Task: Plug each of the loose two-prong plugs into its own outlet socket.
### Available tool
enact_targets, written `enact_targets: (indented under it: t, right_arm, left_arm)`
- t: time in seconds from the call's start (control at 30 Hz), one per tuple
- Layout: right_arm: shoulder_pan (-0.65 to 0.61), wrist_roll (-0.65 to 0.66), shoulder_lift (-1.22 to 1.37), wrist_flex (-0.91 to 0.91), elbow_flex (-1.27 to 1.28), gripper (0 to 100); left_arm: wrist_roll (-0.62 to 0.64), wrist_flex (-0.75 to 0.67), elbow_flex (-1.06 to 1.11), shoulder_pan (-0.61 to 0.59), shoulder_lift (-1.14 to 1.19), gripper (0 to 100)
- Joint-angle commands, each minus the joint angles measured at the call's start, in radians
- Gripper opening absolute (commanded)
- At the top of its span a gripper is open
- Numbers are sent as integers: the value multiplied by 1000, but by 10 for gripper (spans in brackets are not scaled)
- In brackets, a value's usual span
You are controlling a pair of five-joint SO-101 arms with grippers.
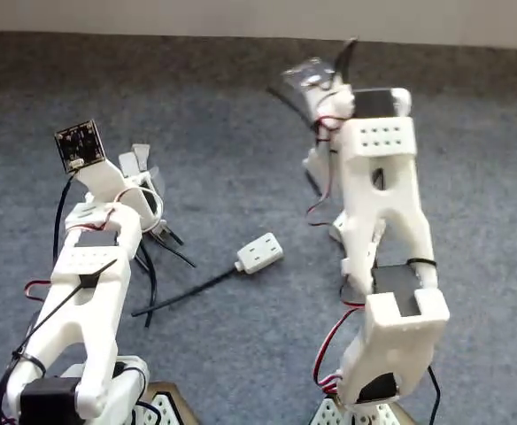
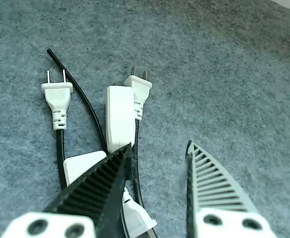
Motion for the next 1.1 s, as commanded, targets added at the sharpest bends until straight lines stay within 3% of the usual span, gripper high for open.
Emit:
enact_targets:
  t: [0.0, 0.23, 0.33, 0.57, 1.07]
  right_arm:
    - [-120, -12, -44, -97, 64, 59]
    - [-180, -11, -44, -539, 409, 63]
    - [-173, -6, -44, -647, 529, 63]
    - [-127, -5, -44, -667, 621, 170]
    - [-76, -5, -38, -750, 616, 177]
  left_arm:
    - [3, -23, -5, 10, -25, 189]
    - [5, -23, -5, -25, -25, 189]
    - [5, -23, -5, -24, -25, 189]
    - [5, -23, -8, -21, -25, 189]
    - [5, -23, -8, -21, -27, 189]
